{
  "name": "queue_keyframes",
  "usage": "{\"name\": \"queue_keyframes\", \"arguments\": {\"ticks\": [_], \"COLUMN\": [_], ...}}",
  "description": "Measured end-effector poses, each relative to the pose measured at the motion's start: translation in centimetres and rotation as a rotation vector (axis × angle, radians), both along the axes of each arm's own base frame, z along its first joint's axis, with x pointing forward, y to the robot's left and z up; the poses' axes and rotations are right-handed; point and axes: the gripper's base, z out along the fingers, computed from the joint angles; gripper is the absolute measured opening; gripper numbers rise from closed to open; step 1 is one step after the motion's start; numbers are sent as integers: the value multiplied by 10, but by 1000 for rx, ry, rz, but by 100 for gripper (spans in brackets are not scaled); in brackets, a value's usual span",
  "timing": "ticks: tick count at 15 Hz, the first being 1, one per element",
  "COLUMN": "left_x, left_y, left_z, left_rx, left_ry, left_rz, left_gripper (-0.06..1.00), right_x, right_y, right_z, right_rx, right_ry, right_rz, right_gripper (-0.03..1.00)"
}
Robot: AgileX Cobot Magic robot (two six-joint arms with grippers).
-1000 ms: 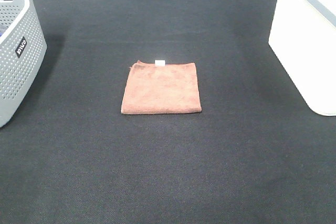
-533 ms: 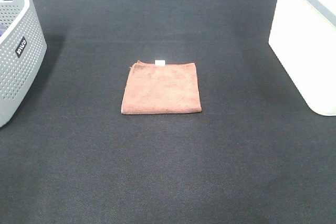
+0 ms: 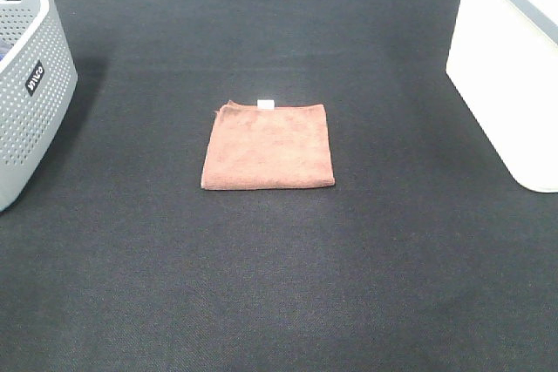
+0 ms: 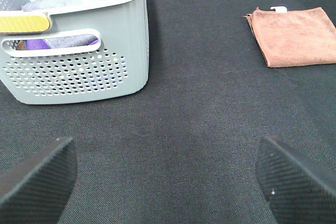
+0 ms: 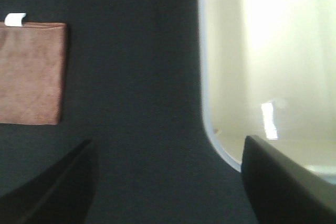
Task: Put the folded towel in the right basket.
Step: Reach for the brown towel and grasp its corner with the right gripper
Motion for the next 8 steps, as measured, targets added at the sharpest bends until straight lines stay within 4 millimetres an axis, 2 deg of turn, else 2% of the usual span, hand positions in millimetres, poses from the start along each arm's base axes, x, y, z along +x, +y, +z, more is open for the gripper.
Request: {"name": "queue_keyframes", "arguments": {"ticks": [2,3,5,6,8], "left_x": [0,0,0,0,0], "left_y": [0,0,0,0,0], "left_z": [0,0,0,0,0], "left_rx": [0,0,0,0,0], "left_ry": [0,0,0,0,0], "left_rz": [0,0,0,0,0], "left_gripper": [88,88,88,88,88], "right_x": [15,15,21,24,29], "right_y": [14,14,47,72,100], "right_z": [-10,-10,-19,-29,-46], "right_rx": [-3,-3,-25,-30,-31], "right_ry": [46,46,68,92,123], "right_rz": [48,48,144,215,285], "right_gripper": [71,71,71,71,71]}}
